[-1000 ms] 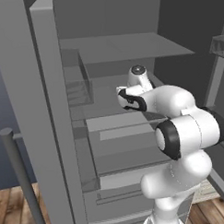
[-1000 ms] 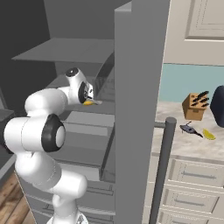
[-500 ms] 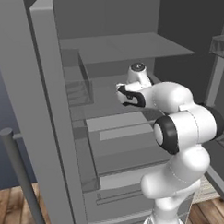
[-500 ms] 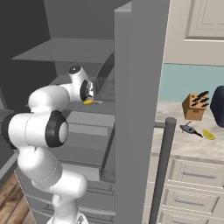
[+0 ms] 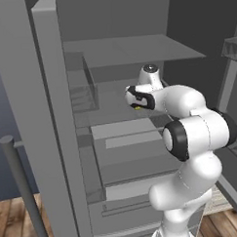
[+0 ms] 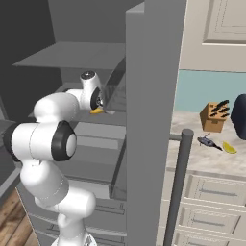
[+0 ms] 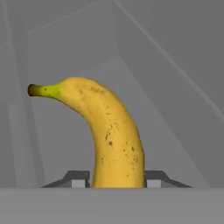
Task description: Open the fridge, remove the banana, lemon wedge, and fish, and place them on any counter.
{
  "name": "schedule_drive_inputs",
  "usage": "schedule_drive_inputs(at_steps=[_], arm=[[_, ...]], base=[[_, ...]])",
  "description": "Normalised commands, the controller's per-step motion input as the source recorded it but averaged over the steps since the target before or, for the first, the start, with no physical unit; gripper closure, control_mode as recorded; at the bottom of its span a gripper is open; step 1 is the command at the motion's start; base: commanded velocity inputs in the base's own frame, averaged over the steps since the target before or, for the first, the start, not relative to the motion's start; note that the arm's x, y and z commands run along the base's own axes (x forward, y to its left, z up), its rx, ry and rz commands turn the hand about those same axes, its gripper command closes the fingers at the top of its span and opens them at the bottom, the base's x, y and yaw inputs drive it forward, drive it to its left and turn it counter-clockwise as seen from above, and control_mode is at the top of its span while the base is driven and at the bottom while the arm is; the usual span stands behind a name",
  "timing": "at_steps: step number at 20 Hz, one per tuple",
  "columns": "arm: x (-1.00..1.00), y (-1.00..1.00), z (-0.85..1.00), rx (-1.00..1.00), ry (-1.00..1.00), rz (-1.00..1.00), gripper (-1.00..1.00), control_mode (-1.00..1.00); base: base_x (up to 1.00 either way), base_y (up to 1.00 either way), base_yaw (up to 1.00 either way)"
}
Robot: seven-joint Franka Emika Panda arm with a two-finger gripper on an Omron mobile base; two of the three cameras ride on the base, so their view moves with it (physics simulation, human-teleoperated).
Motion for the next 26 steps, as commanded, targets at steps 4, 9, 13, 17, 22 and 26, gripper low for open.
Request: schedule_drive_inputs(at_steps=[4, 9, 13, 17, 22, 26], arm=[[0.00, 0.00, 0.00, 0.00, 0.00, 0.00, 1.00, -1.00], [-0.04, 0.00, -0.13, 0.00, 0.00, 0.00, 1.00, -1.00], [-0.56, 0.00, -0.19, 0.00, -0.03, 0.00, 1.00, -1.00], [-1.00, 0.00, 0.00, 0.00, -0.10, 0.00, 1.00, -1.00], [-1.00, 0.03, 0.42, 0.00, -0.20, 0.00, 1.00, -1.00], [-1.00, 0.00, 1.00, 0.00, -0.06, 0.00, 1.00, -1.00]], base=[[0.00, 0.00, 0.00], [0.00, 0.00, 0.00], [0.00, 0.00, 0.00], [0.00, 0.00, 0.00], [0.00, 0.00, 0.00], [0.00, 0.00, 0.00]])
